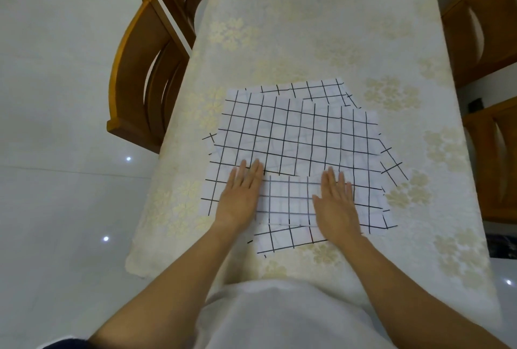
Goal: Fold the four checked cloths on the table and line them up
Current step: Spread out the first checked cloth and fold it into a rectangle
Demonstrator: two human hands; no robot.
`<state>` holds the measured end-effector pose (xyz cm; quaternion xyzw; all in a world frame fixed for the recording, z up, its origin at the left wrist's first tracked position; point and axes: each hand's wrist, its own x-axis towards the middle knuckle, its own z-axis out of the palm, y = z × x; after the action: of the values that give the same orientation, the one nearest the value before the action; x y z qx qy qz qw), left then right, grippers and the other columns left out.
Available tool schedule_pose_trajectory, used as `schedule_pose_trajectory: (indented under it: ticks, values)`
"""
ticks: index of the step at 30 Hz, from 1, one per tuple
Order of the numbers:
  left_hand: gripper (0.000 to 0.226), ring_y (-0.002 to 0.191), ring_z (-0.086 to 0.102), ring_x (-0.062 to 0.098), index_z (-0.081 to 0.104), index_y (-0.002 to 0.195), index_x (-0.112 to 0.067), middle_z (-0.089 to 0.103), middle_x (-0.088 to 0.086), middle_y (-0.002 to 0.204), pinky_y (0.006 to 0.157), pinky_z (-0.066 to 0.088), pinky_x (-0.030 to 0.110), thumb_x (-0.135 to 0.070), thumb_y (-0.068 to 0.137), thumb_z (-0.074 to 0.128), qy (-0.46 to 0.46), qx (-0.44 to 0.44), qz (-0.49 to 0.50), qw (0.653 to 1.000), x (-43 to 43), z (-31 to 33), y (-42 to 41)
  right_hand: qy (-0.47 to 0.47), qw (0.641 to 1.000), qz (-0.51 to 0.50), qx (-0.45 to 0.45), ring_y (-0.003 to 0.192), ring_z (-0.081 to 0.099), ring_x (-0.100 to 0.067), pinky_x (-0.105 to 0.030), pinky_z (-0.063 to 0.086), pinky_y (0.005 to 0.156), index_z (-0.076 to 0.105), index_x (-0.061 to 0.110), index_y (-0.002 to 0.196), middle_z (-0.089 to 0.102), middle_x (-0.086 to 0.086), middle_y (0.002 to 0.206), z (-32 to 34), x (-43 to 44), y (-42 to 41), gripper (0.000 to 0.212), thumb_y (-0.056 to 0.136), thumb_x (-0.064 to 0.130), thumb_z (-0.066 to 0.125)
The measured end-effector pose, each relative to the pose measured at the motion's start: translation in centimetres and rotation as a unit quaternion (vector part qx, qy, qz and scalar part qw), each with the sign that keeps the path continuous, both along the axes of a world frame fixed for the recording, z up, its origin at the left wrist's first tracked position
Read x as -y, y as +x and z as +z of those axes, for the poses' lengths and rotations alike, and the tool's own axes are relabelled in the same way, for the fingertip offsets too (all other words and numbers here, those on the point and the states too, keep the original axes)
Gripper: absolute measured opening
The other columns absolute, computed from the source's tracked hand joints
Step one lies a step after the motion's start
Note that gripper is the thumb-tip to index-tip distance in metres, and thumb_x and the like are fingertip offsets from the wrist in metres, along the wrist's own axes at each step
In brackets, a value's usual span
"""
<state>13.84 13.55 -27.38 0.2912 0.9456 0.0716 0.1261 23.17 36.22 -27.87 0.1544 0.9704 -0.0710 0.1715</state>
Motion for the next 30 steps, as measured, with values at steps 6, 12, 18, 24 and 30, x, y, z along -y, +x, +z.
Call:
schedule_pose_trajectory:
  ticks: [6, 12, 18, 24, 30]
  values:
    - [0.072, 0.153, -0.016, 0.021, -0.012, 0.159, -0.017, -0.024, -0.004, 0.163, 0.126, -0.004, 0.042, -0.008, 0.103, 0.032, 0.026, 0.044, -0.05, 0.997, -1.7, -2.2, 2.0, -0.044, 0.99, 0.131, 0.011, 0.151, -0.019, -0.024, -0.046, 0.001, 0.125, -0.015, 0.015, 0.155, -0.022, 0.0, 0.162, -1.4, 4.8, -0.7, 0.062, 0.1, 0.041, -0.001]
    - [0.065, 0.151, -0.022, 0.031, -0.017, 0.158, -0.018, -0.025, 0.001, 0.164, 0.123, -0.013, 0.045, -0.02, 0.109, 0.025, -0.044, 0.06, 0.014, 0.997, 3.0, -1.6, 0.6, 0.009, 0.997, 0.04, 0.067, 0.147, -0.028, -0.028, -0.047, -0.007, 0.123, -0.023, 0.015, 0.152, -0.032, -0.005, 0.159, -0.1, -1.6, 1.8, 0.066, 0.103, 0.048, 0.006]
    - [0.066, 0.155, -0.008, 0.025, 0.002, 0.161, -0.014, -0.004, 0.003, 0.169, 0.127, 0.002, 0.043, -0.008, 0.106, 0.037, 0.064, 0.075, -0.025, 0.995, -3.4, 0.2, 0.6, -0.073, 0.993, 0.08, -0.05, 0.151, -0.017, -0.017, -0.04, -0.002, 0.125, -0.006, 0.017, 0.157, -0.013, 0.003, 0.163, -0.1, 3.8, -0.7, 0.064, 0.104, 0.043, 0.019]
    - [0.065, 0.153, -0.018, 0.019, -0.016, 0.158, -0.022, -0.024, -0.009, 0.163, 0.125, -0.009, 0.043, -0.038, 0.11, 0.024, -0.033, 0.113, -0.056, 0.991, -1.6, -1.2, 0.6, -0.031, 0.999, 0.035, 0.023, 0.149, -0.024, -0.02, -0.045, -0.001, 0.125, -0.02, 0.019, 0.154, -0.027, 0.003, 0.161, -1.1, 0.4, 1.4, 0.066, 0.103, 0.049, 0.009]
    - [0.071, 0.154, -0.012, 0.025, -0.002, 0.161, -0.018, -0.011, -0.002, 0.168, 0.126, -0.004, 0.042, -0.03, 0.107, 0.042, -0.024, 0.133, -0.027, 0.99, -1.9, -0.3, 0.0, -0.067, 0.991, -0.101, -0.048, 0.153, 0.003, -0.027, -0.04, 0.003, 0.124, 0.011, 0.011, 0.158, 0.009, -0.007, 0.166, 0.1, -4.4, 1.6, 0.071, 0.103, 0.05, 0.033]
